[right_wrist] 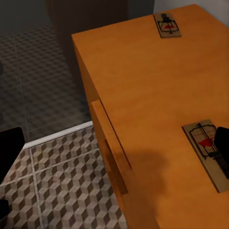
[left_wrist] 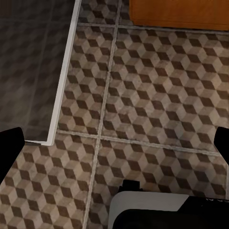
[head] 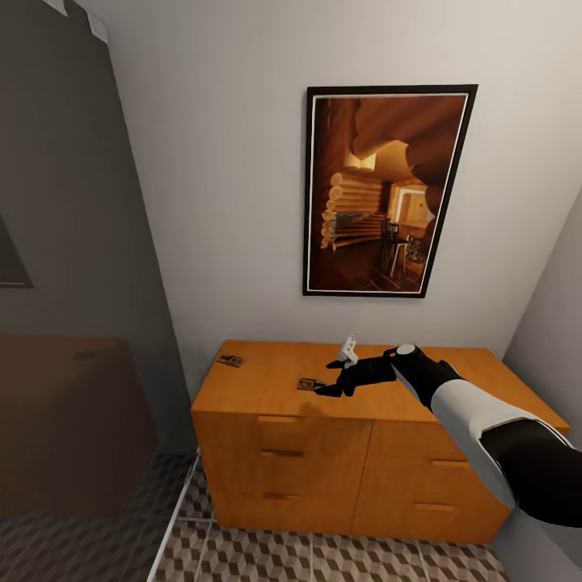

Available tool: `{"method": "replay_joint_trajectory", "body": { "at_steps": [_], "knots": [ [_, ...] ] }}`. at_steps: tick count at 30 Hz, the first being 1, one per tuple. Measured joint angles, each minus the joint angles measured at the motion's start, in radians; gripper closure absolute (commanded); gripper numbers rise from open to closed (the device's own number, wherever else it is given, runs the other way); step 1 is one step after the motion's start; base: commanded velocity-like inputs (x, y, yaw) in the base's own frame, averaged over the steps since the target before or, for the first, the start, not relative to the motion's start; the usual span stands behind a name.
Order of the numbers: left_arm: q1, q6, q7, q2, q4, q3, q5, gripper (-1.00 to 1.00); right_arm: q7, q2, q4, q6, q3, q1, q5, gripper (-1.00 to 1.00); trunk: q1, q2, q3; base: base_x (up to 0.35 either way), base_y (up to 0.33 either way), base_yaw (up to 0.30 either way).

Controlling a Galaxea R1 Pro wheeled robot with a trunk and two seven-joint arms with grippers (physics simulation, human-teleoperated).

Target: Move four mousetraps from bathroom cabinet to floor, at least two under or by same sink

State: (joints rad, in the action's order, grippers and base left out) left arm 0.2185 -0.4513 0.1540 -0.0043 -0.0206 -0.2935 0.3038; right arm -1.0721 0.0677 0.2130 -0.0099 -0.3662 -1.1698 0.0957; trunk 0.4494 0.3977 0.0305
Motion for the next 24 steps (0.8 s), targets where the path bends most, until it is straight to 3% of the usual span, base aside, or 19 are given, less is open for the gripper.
{"method": "replay_joint_trajectory", "body": {
  "at_steps": [11, 24],
  "knots": [
    [0.0, 0.0, 0.0, 0.0, 0.0, 0.0, 0.0, -1.0, 0.002, -0.004, -0.001, -0.001, 0.0, 0.0, 0.0, -1.0, 0.0, 0.0, 0.0, 0.028, 0.001, 0.0],
    [0.0, 0.0, 0.0, 0.0, 0.0, 0.0, 0.0, -1.0, 0.002, -0.005, -0.018, -0.001, 0.0, 0.0, 0.0, -1.0, 0.0, 0.0, 0.0, 0.176, 0.069, 0.0]
  ]
}}
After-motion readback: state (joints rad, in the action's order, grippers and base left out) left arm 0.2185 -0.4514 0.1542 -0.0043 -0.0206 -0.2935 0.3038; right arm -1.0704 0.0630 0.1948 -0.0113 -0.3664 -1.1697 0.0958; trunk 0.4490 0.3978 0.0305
